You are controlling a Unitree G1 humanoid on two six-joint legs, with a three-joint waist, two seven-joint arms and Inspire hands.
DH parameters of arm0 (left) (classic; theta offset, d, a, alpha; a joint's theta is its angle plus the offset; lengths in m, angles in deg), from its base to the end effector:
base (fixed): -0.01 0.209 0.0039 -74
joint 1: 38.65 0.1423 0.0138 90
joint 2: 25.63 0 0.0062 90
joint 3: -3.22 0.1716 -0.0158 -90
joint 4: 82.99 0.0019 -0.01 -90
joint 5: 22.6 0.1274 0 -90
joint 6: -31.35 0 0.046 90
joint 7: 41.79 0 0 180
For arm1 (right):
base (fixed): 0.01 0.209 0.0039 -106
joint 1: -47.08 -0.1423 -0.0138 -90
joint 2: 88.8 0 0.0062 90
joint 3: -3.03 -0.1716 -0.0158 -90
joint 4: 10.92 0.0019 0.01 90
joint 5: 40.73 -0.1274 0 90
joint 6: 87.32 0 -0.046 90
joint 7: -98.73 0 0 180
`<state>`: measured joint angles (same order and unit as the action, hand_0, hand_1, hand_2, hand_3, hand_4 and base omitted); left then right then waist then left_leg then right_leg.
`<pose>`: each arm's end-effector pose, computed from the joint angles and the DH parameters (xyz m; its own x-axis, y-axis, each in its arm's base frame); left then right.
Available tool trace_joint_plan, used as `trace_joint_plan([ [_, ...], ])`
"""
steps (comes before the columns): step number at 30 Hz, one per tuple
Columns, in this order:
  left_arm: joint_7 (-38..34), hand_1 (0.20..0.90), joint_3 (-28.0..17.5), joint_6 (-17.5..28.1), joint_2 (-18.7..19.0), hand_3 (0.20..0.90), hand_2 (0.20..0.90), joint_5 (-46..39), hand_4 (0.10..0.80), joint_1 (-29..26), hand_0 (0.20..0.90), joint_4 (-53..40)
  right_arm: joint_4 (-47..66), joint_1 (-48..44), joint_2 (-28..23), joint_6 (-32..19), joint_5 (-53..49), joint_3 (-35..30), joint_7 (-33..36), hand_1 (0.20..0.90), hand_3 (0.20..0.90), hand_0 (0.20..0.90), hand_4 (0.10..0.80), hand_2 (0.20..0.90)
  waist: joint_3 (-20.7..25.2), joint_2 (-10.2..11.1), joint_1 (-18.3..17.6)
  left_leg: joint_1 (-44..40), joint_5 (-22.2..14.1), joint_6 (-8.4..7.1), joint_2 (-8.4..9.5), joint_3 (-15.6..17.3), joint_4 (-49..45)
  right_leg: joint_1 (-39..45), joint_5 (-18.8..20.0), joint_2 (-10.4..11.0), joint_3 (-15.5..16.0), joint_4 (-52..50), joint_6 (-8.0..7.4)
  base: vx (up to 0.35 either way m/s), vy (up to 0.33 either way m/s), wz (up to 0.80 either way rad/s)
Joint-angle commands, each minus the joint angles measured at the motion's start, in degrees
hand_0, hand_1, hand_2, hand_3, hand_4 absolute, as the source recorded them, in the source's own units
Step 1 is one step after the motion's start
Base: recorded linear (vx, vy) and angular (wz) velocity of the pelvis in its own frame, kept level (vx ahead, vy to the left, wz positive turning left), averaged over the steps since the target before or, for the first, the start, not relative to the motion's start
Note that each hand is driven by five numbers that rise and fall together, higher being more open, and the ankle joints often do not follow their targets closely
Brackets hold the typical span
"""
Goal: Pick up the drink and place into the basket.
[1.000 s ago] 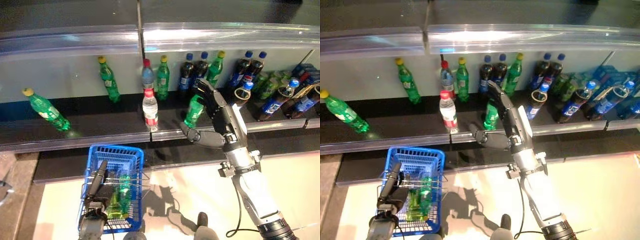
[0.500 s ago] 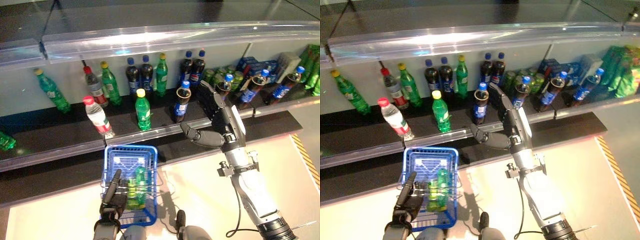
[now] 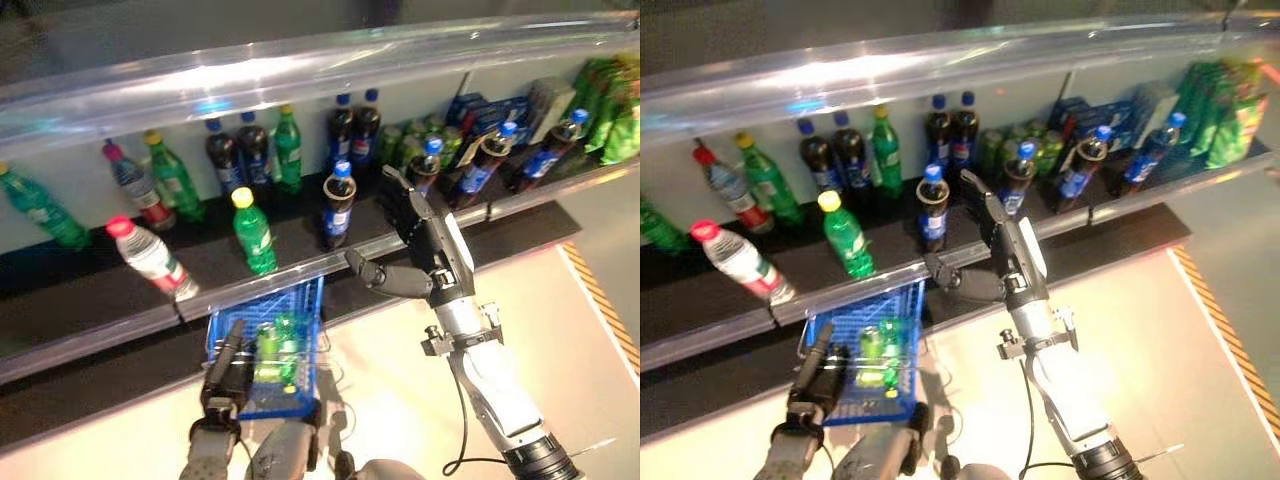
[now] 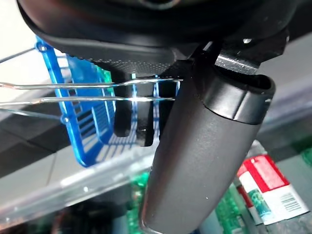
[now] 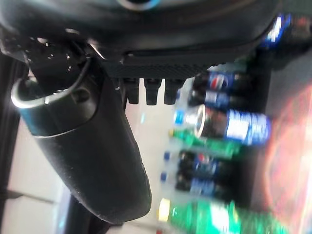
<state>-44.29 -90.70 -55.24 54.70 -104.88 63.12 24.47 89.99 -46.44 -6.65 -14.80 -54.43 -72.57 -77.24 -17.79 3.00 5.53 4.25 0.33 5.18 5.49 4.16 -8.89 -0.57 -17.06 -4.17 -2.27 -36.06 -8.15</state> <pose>0.1273 0.1976 -0.0237 0.8432 0.2152 -0.4927 -0.5306 0.1854 -0.8271 0.1918 -0.1609 0.1077 0.8609 0.2741 0.4287 -0.2311 0.9612 -0.1505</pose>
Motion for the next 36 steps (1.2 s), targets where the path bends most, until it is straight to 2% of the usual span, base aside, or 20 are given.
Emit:
trace_joint_plan([
  [1, 11.2, 0.3, -1.6, 3.9, 5.3, 0.2, 0.3, 0.1, 0.1, -3.0, 0.3, -13.5, 2.8, -2.8, 1.9, -7.3, -0.7, -0.7, 1.2, 0.9, 0.9, 0.9, 0.8, 0.9, 10.1, -0.6, 0.7, -0.2, -2.8, -0.75, 0.95, -1.2, 1.7, -0.4, 23.9, -2.8, 2.9, 1.4, -1.97, 0.247, -0.125, 0.1],
  [4, 10.7, 0.3, -1.1, 3.7, 5.8, 0.2, 0.3, 0.3, 0.1, -3.7, 0.3, -14.2, 2.1, -2.7, 2.3, -8.2, 0.4, -0.4, 2.1, 0.9, 0.9, 0.9, 0.8, 0.9, 9.6, -1.2, -0.5, -1.7, -3.1, -1.27, 0.58, -4.0, 1.7, -2.4, 19.5, 1.8, 4.9, 7.0, -0.06, 0.158, -0.115, 0.29],
  [6, 9.9, 0.3, -0.2, 3.3, 6.1, 0.2, 0.3, 0.6, 0.1, -5.7, 0.3, -14.7, 1.5, -3.1, 1.1, -10.2, 0.8, -0.9, 3.5, 0.9, 0.9, 0.9, 0.8, 0.9, 8.4, -2.1, -2.1, -3.9, -4.8, -2.23, -0.32, -8.0, 1.9, -3.6, 16.5, 7.7, 4.2, 19.0, 1.26, 0.243, -0.36, 0.9],
  [7, 8.8, 0.3, 0.1, 3.7, 6.2, 0.2, 0.3, 0.7, 0.1, -6.1, 0.3, -15.5, 1.7, -3.2, 1.0, -10.1, 0.5, -1.3, 3.1, 0.9, 0.9, 0.9, 0.8, 0.9, 8.2, -2.1, -2.9, -4.9, -6.0, -2.71, -0.79, -8.7, 2.0, -4.4, 18.6, 10.6, 2.6, 24.0, 0.79, 0.246, -0.403, 0.97],
  [9, 6.9, 0.3, 0.4, 4.2, 6.7, 0.2, 0.3, 0.2, 0.1, -6.2, 0.3, -16.9, 2.0, -3.7, 0.9, -9.2, 0.2, -1.5, 2.8, 0.9, 0.9, 0.9, 0.8, 0.9, 7.9, -2.0, -3.8, -6.8, -7.9, -3.76, -1.86, -9.3, 2.3, -5.3, 23.8, 14.4, 0.5, 30.3, -0.46, 0.263, -0.424, 0.65],
  [10, 5.4, 0.3, 0.2, 4.2, 7.6, 0.2, 0.3, -0.9, 0.1, -6.1, 0.3, -18.1, 2.1, -4.7, 0.9, -8.1, -0.3, -1.2, 2.6, 0.9, 0.9, 0.9, 0.8, 0.9, 7.7, -2.1, -4.2, -8.8, -9.1, -4.74, -3.96, -9.8, 3.3, -6.2, 27.2, 16.6, -1.4, 34.0, -1.74, 0.308, -0.536, 0.64],
  [11, 5.3, 0.3, -0.1, 4.0, 8.1, 0.2, 0.3, -1.5, 0.1, -5.9, 0.3, -18.4, 2.1, -5.2, 0.7, -7.4, -0.7, -1.2, 2.6, 0.9, 0.9, 0.9, 0.8, 0.9, 7.5, -2.2, -4.3, -9.9, -9.6, -5.23, -5.61, -10.4, 3.8, -6.5, 27.5, 16.5, -2.8, 34.2, -2.16, 0.282, -0.55, 0.64],
  [12, 5.6, 0.3, -0.5, 3.7, 8.6, 0.2, 0.3, -2.1, 0.1, -5.4, 0.3, -18.7, 2.1, -5.8, 0.4, -7.0, -1.4, -1.5, 1.8, 0.9, 0.9, 0.9, 0.8, 0.9, 7.7, -2.2, -4.2, -10.5, -9.4, -5.92, -7.32, -11.0, 4.4, -5.9, 26.0, 15.9, -3.4, 33.7, -2.63, 0.214, -0.459, 0.59],
  [13, 5.7, 0.3, -0.6, 3.4, 8.5, 0.2, 0.3, -2.2, 0.1, -4.9, 0.3, -18.8, 2.3, -6.2, 0.0, -6.1, -1.9, -1.7, 1.2, 0.9, 0.9, 0.9, 0.8, 0.9, 8.1, -2.0, -3.9, -10.9, -8.8, -6.82, -9.04, -11.6, 5.2, -4.7, 24.3, 15.3, -3.1, 34.2, -3.07, 0.194, -0.44, 0.69],
  [15, 6.1, 0.3, -0.2, 3.0, 8.5, 0.2, 0.3, -2.7, 0.1, -3.6, 0.3, -18.9, 2.6, -6.2, -0.9, -4.8, -2.6, -2.4, 0.9, 0.9, 0.9, 0.9, 0.8, 0.9, 8.7, -1.8, -3.2, -10.6, -7.2, -8.3, -11.42, -12.1, 6.2, -3.0, 22.6, 14.6, -1.6, 34.4, -2.58, 0.132, -0.318, 0.71],
  [18, 6.7, 0.3, -0.7, 1.8, 7.6, 0.2, 0.3, -4.1, 0.1, -0.9, 0.3, -19.7, 4.4, -5.8, -3.5, -2.3, -5.2, -4.7, -0.5, 0.9, 0.9, 0.9, 0.8, 0.9, 9.6, -1.3, -2.3, -9.5, -3.6, -10.35, -15.62, -11.2, 7.5, -1.5, 19.4, 12.4, 2.1, 33.0, -0.45, 0.095, -0.317, 0.27],
  [20, 8.3, 0.3, -0.5, 0.5, 6.4, 0.2, 0.3, -3.3, 0.1, -0.3, 0.3, -18.8, 4.7, -4.4, -4.3, -3.1, -5.0, -5.9, 0.1, 0.9, 0.9, 0.9, 0.8, 0.9, 9.3, -0.6, -1.8, -6.4, -1.0, -10.7, -17.0, -8.9, 6.5, -0.4, 18.2, 11.4, 5.6, 33.0, 1.25, 0.022, -0.291, 0.28],
  [21, 8.7, 0.3, -0.2, 0.1, 6.1, 0.2, 0.3, -3.1, 0.1, -0.3, 0.3, -18.4, 4.7, -3.8, -4.4, -3.6, -4.9, -6.2, 0.5, 0.9, 0.9, 0.9, 0.8, 0.9, 9.2, -0.4, -1.8, -5.3, -0.4, -10.67, -17.1, -7.6, 5.9, -0.1, 17.9, 11.2, 6.9, 33.2, 1.67, -0.028, -0.283, 0.56],
  [22, 10.0, 0.3, 0.7, -0.7, 5.8, 0.2, 0.3, -2.4, 0.1, -0.7, 0.3, -17.4, 4.9, -2.3, -4.7, -4.8, -4.1, -7.1, 1.7, 0.9, 0.9, 0.9, 0.8, 0.9, 8.9, -0.1, -2.3, -3.4, 0.4, -10.62, -17.03, -2.7, 4.3, 0.6, 17.5, 11.0, 10.4, 33.8, 2.39, -0.043, -0.218, 0.86],
  [24, 11.2, 0.3, 1.5, -0.9, 5.3, 0.2, 0.3, -2.1, 0.1, -1.5, 0.3, -16.2, 4.6, -1.7, -4.5, -5.6, -2.1, -7.0, 2.9, 0.9, 0.9, 0.9, 0.8, 0.9, 8.8, -0.3, -3.1, -2.0, 0.6, -10.81, -16.55, 0.0, 3.6, 0.5, 17.3, 11.0, 12.6, 34.0, 2.8, -0.055, -0.097, 1.15],
  [29, 10.6, 0.3, 3.2, 1.8, 4.3, 0.2, 0.3, -1.3, 0.1, -2.3, 0.3, -15.9, 3.2, -2.3, -3.5, -6.1, -1.6, -6.2, 3.6, 0.9, 0.9, 0.9, 0.8, 0.9, 9.3, -2.3, -4.3, -4.4, 2.7, -11.73, -16.22, -0.8, 9.4, 0.4, 16.0, 10.3, 12.1, 33.2, 2.98, 0.019, 0.083, 0.23],
  [36, 8.8, 0.3, 2.9, 1.4, 4.6, 0.2, 0.3, -1.0, 0.1, -1.3, 0.3, -17.3, 4.4, 0.9, -2.9, -6.7, -0.7, -6.3, 2.9, 0.9, 0.9, 0.9, 0.8, 0.9, 10.6, -3.8, -6.1, -8.4, 1.2, -12.31, -14.94, 0.6, 11.1, 3.0, 16.4, 12.3, 11.1, 34.9, 1.44, 0.075, 0.142, -0.1],
])
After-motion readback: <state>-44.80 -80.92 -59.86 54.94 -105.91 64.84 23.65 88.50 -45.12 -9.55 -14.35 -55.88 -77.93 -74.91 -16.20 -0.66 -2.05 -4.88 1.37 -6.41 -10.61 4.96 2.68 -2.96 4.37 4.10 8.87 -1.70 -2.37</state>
